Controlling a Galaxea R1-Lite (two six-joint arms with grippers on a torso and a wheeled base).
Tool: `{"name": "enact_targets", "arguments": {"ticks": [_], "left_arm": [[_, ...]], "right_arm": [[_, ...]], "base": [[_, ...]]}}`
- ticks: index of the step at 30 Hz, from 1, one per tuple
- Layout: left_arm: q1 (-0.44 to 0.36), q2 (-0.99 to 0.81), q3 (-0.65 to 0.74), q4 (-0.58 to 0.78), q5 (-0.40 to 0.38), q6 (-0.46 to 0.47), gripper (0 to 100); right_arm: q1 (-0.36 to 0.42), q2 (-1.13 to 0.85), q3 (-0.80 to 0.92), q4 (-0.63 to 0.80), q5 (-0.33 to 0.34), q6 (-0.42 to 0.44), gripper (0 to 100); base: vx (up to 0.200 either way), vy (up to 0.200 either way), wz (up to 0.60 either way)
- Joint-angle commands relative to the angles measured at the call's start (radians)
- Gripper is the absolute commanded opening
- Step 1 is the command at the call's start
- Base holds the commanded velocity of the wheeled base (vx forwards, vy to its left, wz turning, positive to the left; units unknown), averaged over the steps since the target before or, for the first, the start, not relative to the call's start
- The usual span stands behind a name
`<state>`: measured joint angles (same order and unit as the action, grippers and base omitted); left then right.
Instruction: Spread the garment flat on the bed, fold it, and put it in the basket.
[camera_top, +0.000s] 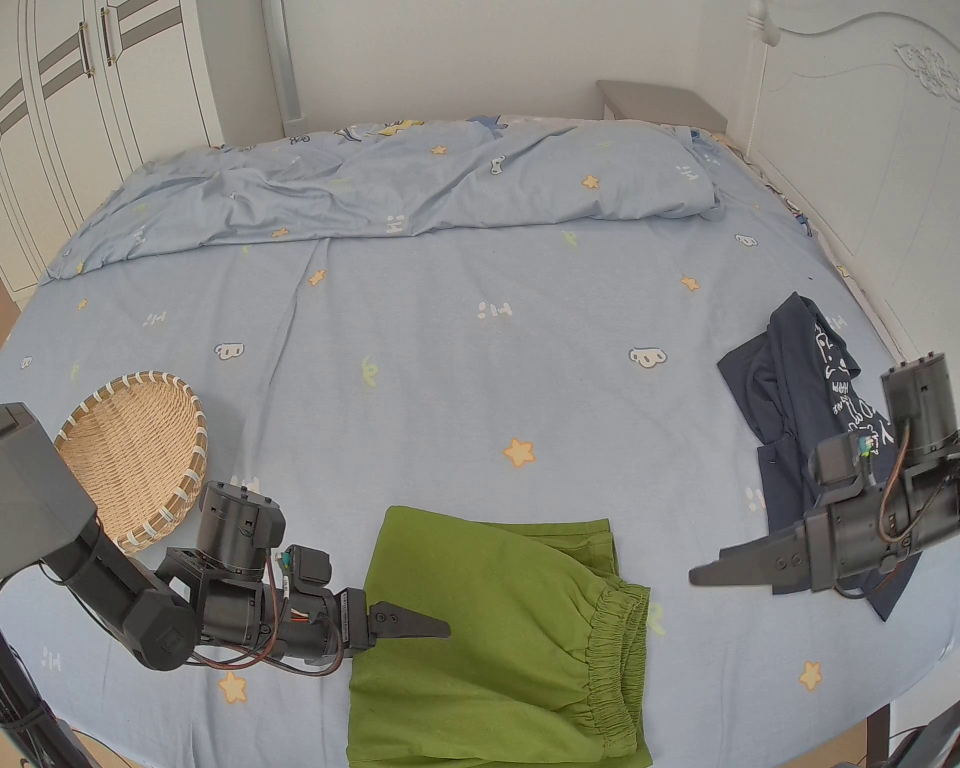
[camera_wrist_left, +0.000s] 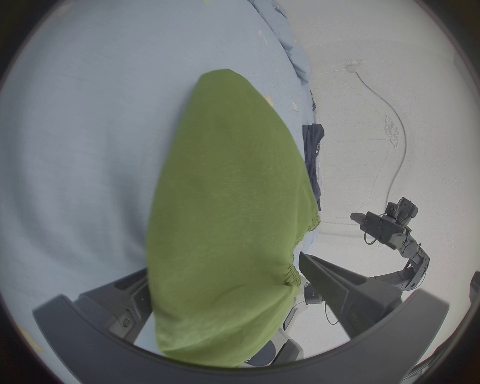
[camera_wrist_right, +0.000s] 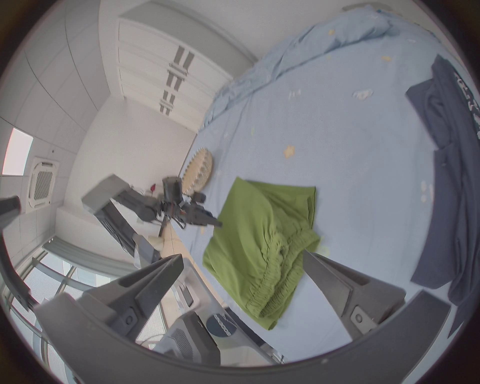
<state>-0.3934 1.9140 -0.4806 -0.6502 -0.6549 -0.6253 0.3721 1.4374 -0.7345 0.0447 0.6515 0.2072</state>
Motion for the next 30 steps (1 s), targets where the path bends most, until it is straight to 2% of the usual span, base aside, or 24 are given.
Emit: {"name": "enact_targets", "arguments": {"ticks": [1,14,15,23,29,30], "left_arm": [[-0.055,0.049,0.022,-0.074,0.004,-0.036,100],[-0.081,0.089,0.074,-0.170,0.012,-0.056,100],[-0.087,0.092,0.071,-0.189,0.012,-0.074,0],[-0.099,0.071,0.065,-0.204,0.012,-0.122,0],[-0.078,-0.006,0.065,-0.190,0.015,-0.119,0],[-0.061,-0.044,0.050,-0.154,0.015,-0.117,0]], "right_arm": [[-0.079,-0.094,-0.031,-0.011,0.033,0.026,100],[-0.101,-0.167,-0.040,-0.009,0.045,0.050,100],[-0.101,-0.169,-0.048,-0.008,0.045,0.052,100],[-0.111,-0.190,-0.072,0.003,0.042,0.093,100],[-0.142,-0.180,-0.071,0.004,0.045,0.093,100],[-0.148,-0.177,-0.071,0.007,0.045,0.093,100]], "base": [[0.000,0.000,0.00],[0.000,0.000,0.00],[0.000,0.000,0.00],[0.000,0.000,0.00],[0.000,0.000,0.00],[0.000,0.000,0.00]]}}
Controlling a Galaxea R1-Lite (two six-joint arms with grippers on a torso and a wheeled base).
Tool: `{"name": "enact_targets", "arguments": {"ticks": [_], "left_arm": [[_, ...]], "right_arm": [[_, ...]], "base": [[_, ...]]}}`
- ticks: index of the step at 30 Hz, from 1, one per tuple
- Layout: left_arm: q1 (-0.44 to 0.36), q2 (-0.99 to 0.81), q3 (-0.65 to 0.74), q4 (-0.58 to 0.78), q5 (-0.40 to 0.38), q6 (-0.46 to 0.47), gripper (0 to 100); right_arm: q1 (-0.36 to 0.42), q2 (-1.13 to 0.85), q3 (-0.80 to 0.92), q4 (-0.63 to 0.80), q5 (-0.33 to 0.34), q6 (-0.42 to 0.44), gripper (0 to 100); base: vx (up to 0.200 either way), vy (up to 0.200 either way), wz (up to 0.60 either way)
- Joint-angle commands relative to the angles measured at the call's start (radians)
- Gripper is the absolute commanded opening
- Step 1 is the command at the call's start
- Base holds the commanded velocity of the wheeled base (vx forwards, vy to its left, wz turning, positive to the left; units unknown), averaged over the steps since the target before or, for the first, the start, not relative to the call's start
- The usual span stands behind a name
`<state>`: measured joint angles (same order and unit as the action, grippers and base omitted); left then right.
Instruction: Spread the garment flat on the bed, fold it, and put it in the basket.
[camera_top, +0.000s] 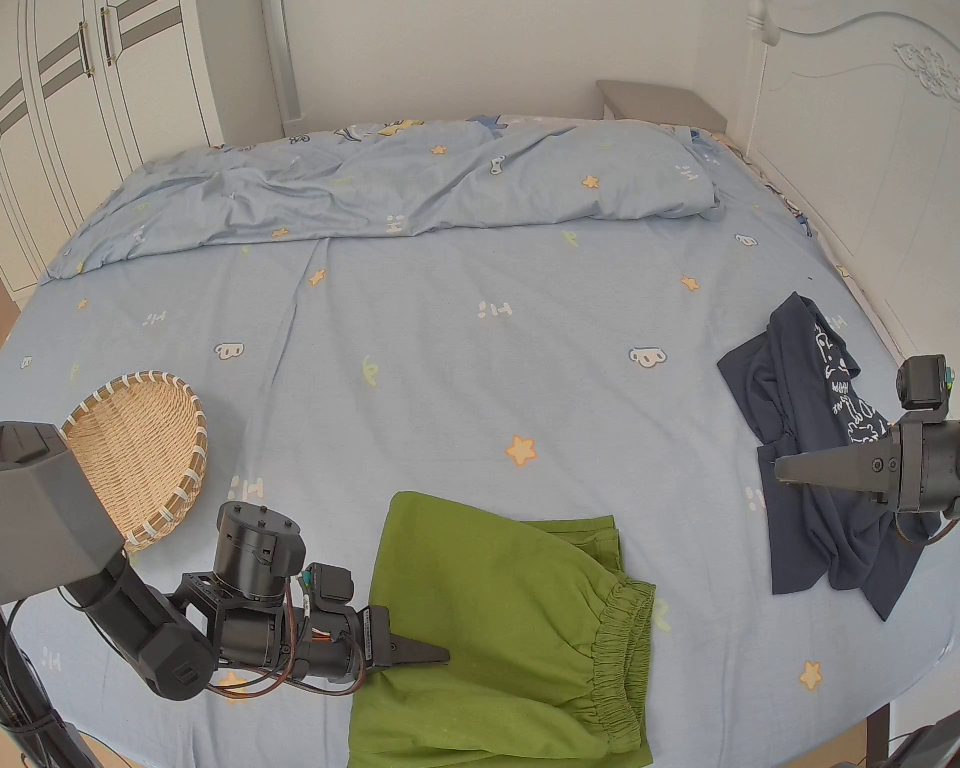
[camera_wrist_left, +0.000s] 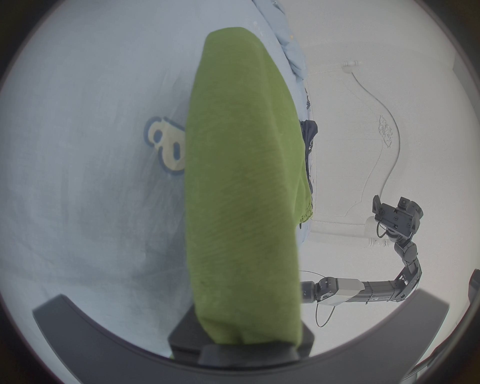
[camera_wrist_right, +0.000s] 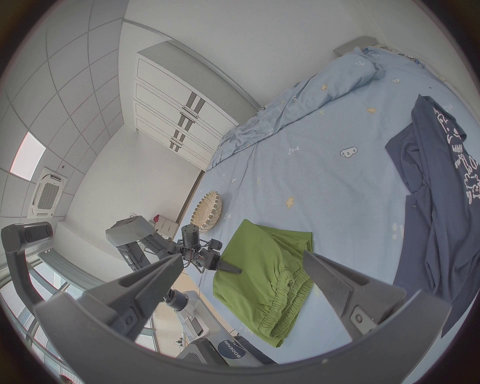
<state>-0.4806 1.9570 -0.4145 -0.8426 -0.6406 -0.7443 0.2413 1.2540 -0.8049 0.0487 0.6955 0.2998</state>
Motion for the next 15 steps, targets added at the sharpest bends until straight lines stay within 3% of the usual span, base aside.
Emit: {"name": "enact_targets", "arguments": {"ticks": [1,6,11,15], "left_arm": [[0.027,-0.092,-0.021,0.046,0.001,0.002,0],[0.059,-0.170,-0.093,0.186,0.003,0.005,0],[0.139,-0.268,-0.244,0.465,-0.010,0.016,0],[0.197,-0.300,-0.339,0.668,-0.013,0.105,0]], "right_arm": [[-0.016,0.007,0.001,0.003,0.002,0.001,100],[-0.014,0.010,0.003,0.003,0.001,0.001,100],[-0.011,0.010,0.003,0.005,0.001,0.001,100],[-0.010,0.011,0.004,0.005,0.001,0.002,100]], "base": [[0.000,0.000,0.00],[0.000,0.000,0.00],[0.000,0.000,0.00],[0.000,0.000,0.00]]}}
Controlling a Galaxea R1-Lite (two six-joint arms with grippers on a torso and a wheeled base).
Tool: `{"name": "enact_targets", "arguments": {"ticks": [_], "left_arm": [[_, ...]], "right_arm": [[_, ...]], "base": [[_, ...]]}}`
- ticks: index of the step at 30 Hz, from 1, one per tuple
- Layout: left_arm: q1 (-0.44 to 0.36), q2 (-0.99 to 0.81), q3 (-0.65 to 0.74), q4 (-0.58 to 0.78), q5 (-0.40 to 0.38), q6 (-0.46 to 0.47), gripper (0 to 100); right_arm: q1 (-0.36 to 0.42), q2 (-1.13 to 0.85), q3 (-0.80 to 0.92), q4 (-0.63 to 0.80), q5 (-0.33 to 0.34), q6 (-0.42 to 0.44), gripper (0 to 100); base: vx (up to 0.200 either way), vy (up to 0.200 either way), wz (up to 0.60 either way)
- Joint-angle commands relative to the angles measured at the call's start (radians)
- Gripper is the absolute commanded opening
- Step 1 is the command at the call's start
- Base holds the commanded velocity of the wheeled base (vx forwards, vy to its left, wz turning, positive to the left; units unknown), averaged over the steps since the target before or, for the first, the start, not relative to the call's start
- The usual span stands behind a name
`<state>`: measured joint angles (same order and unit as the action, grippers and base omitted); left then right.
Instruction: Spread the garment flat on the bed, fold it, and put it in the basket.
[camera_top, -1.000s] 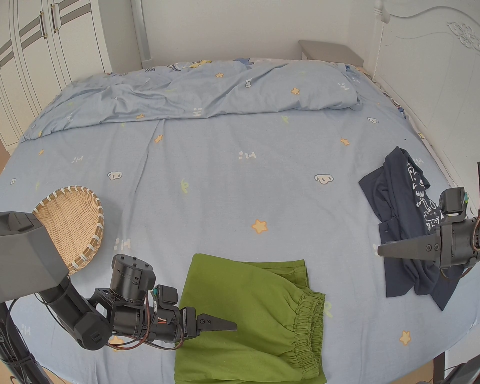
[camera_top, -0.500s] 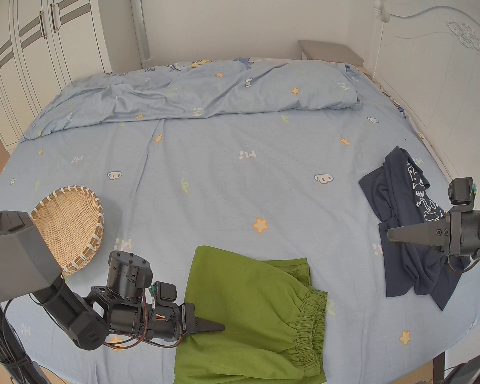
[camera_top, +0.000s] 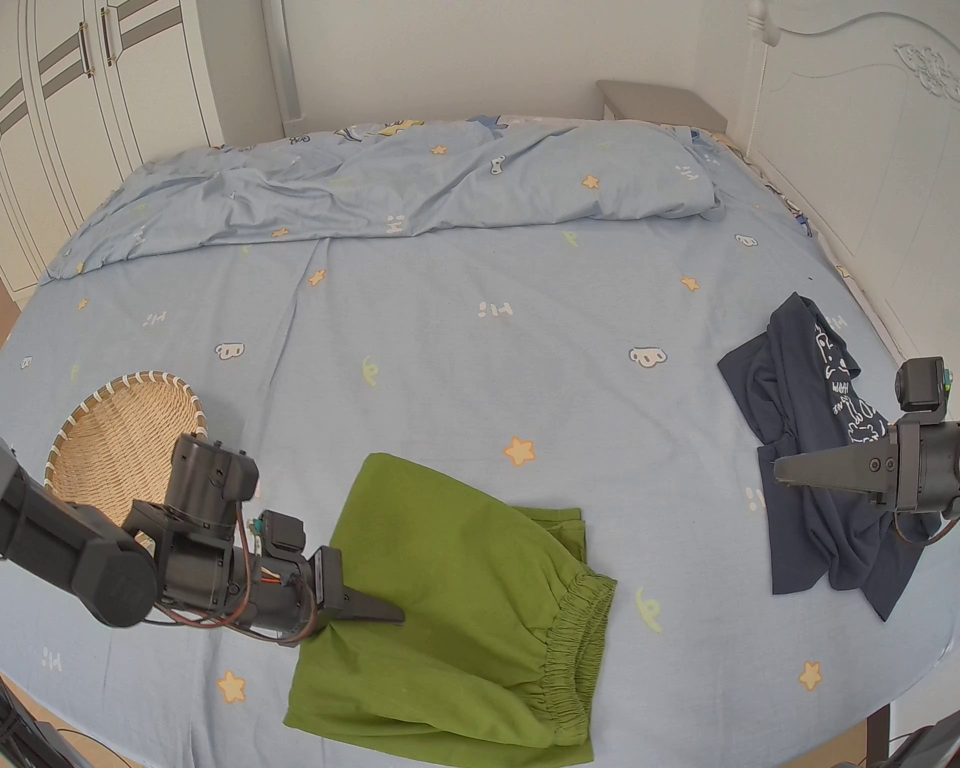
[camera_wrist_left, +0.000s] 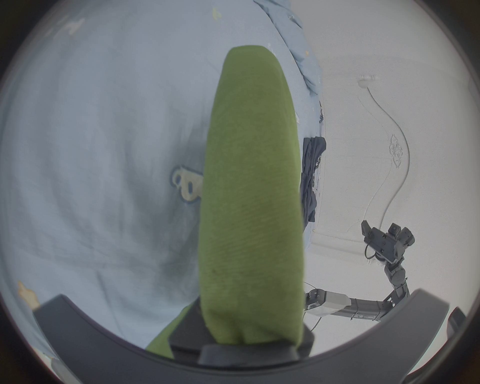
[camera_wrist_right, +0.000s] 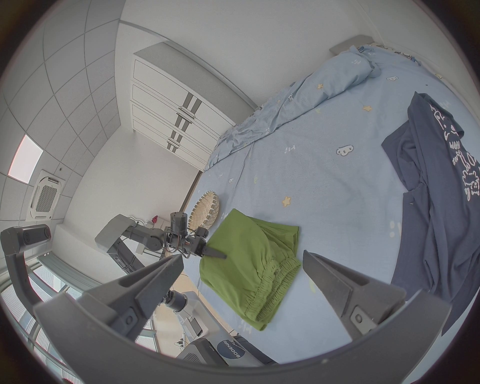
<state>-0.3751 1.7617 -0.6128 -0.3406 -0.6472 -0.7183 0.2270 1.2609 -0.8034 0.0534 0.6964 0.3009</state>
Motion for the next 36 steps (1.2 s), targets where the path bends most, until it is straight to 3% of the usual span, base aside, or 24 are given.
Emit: {"name": "enact_targets", "arguments": {"ticks": [1,9,30,36], "left_arm": [[0.102,-0.110,-0.157,0.207,-0.006,0.109,0],[0.150,-0.110,-0.274,0.396,-0.005,0.154,0],[0.119,-0.113,-0.252,0.402,-0.003,0.158,0],[0.055,-0.146,-0.254,0.397,0.061,0.194,0]], "right_arm": [[0.005,0.005,0.003,0.000,0.000,0.001,100],[0.009,0.005,0.003,0.000,0.000,0.001,100],[0.012,0.005,0.004,0.000,0.000,0.001,100],[0.017,-0.005,0.009,0.000,-0.001,0.001,100]], "base": [[0.000,0.200,0.00],[0.000,0.200,0.00],[0.000,0.200,0.00],[0.000,0.000,0.00]]}}
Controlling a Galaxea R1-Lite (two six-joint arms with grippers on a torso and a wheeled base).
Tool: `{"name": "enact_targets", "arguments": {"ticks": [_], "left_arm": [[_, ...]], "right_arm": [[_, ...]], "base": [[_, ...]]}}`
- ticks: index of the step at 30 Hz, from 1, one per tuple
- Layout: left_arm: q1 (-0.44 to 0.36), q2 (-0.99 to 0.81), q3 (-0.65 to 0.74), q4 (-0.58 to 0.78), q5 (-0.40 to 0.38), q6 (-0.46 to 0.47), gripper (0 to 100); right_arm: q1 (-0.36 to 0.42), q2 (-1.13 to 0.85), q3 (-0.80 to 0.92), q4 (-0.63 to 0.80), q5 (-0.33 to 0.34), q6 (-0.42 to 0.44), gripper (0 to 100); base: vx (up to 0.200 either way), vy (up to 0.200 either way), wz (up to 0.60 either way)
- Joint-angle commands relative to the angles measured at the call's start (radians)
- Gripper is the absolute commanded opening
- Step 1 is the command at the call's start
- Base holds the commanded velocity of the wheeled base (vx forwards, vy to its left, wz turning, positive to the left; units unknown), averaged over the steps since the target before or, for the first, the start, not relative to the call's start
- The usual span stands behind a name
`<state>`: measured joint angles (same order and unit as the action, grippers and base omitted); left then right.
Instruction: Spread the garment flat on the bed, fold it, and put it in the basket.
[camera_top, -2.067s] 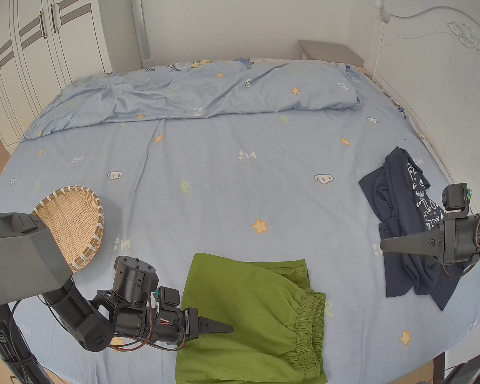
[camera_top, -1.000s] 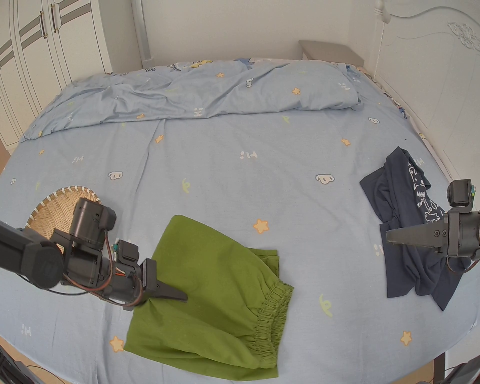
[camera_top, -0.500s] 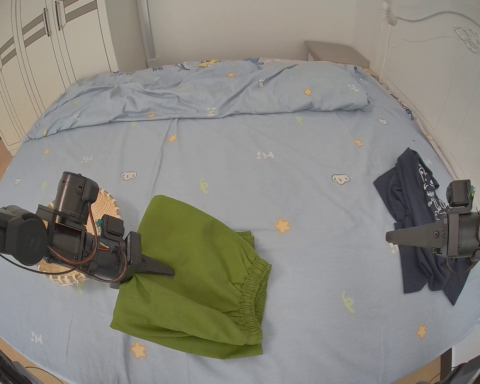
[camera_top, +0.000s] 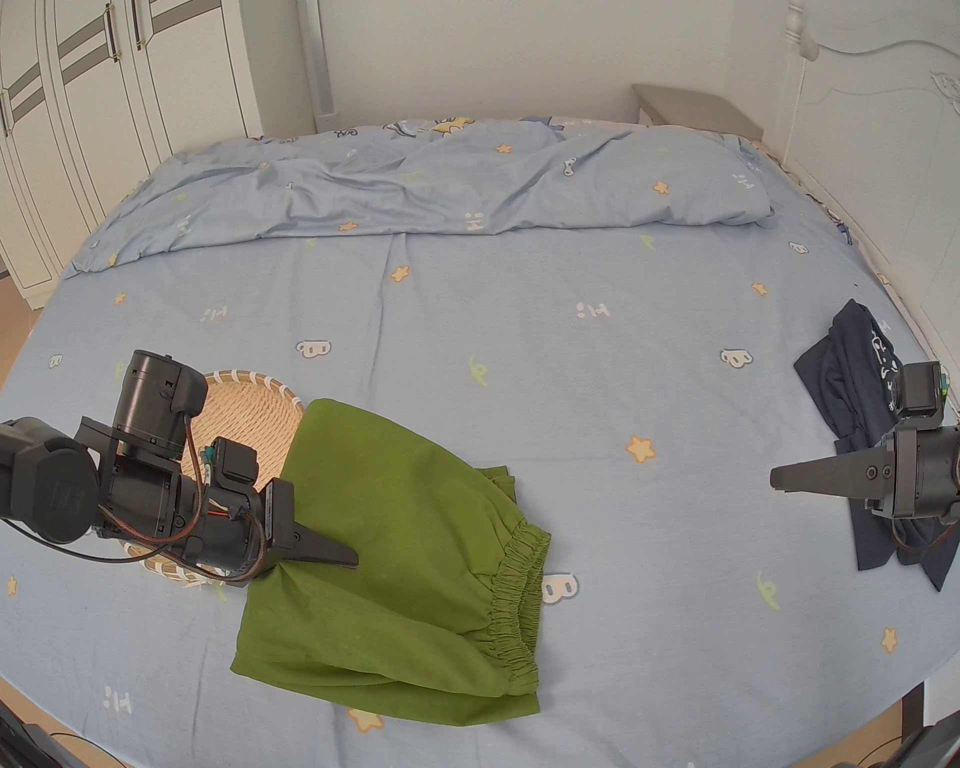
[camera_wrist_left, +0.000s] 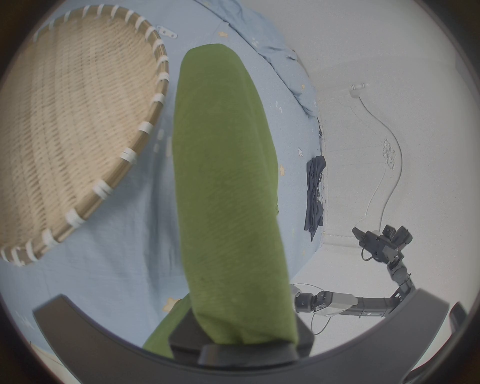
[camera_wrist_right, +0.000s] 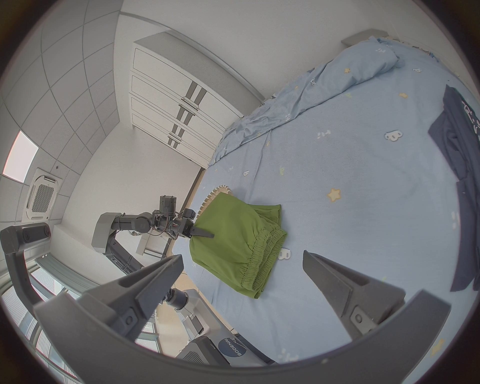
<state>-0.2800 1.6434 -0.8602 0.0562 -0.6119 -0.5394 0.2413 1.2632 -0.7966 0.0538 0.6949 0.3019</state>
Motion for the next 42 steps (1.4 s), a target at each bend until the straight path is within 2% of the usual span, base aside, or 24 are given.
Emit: {"name": "enact_targets", "arguments": {"ticks": [1,2,7,10,11,12,14,17,19,22,27,31,36,42], "left_arm": [[-0.041,-0.028,-0.006,0.001,0.026,0.015,0],[-0.076,-0.045,-0.026,0.001,0.041,0.036,0],[-0.085,-0.079,-0.112,0.059,0.040,0.125,0],[-0.082,-0.074,-0.280,0.206,0.040,0.214,0],[-0.082,-0.074,-0.280,0.206,0.040,0.214,0],[-0.076,-0.071,-0.342,0.269,0.041,0.259,0],[-0.073,-0.071,-0.405,0.312,0.041,0.331,0],[-0.042,-0.073,-0.467,0.317,0.041,0.381,0],[-0.025,-0.076,-0.488,0.320,0.041,0.383,0],[0.055,-0.096,-0.516,0.294,0.044,0.384,0],[0.245,-0.097,-0.494,0.152,0.032,0.352,0],[0.355,-0.100,-0.407,0.097,0.029,0.305,0],[0.426,-0.097,-0.257,0.057,0.029,0.309,0],[0.458,-0.089,-0.056,0.047,0.032,0.288,0]], "right_arm": [[0.003,-0.007,0.002,0.000,0.000,0.000,100],[0.003,-0.008,0.004,0.000,0.000,0.000,100],[0.010,-0.011,0.008,0.000,-0.008,0.000,100],[0.013,-0.011,0.008,-0.002,-0.011,-0.001,100],[0.013,-0.011,0.008,-0.002,-0.011,-0.001,100],[0.012,-0.011,0.008,-0.002,-0.012,-0.003,100],[0.012,-0.011,0.008,-0.002,-0.014,-0.003,100],[0.012,-0.011,0.007,-0.003,-0.014,-0.003,100],[0.012,-0.011,0.008,-0.003,-0.014,-0.004,100],[0.010,-0.013,0.008,-0.003,-0.020,-0.010,100],[0.012,-0.011,0.010,-0.006,-0.020,-0.010,100],[0.013,-0.011,0.016,-0.012,-0.018,-0.012,100],[0.027,-0.013,0.016,-0.012,-0.018,-0.012,100],[0.030,-0.013,0.017,-0.011,-0.018,-0.012,100]], "base": [[0.000,0.000,0.00],[0.000,0.000,0.00],[0.000,0.000,0.00],[0.000,0.000,0.00],[0.000,0.000,0.00],[0.000,0.000,0.00],[0.000,0.000,0.00],[0.000,0.000,0.00],[0.000,0.000,0.00],[0.000,0.000,0.00],[0.000,0.000,0.00],[0.000,0.000,0.00],[0.000,0.000,0.00],[0.000,0.000,0.00]]}}
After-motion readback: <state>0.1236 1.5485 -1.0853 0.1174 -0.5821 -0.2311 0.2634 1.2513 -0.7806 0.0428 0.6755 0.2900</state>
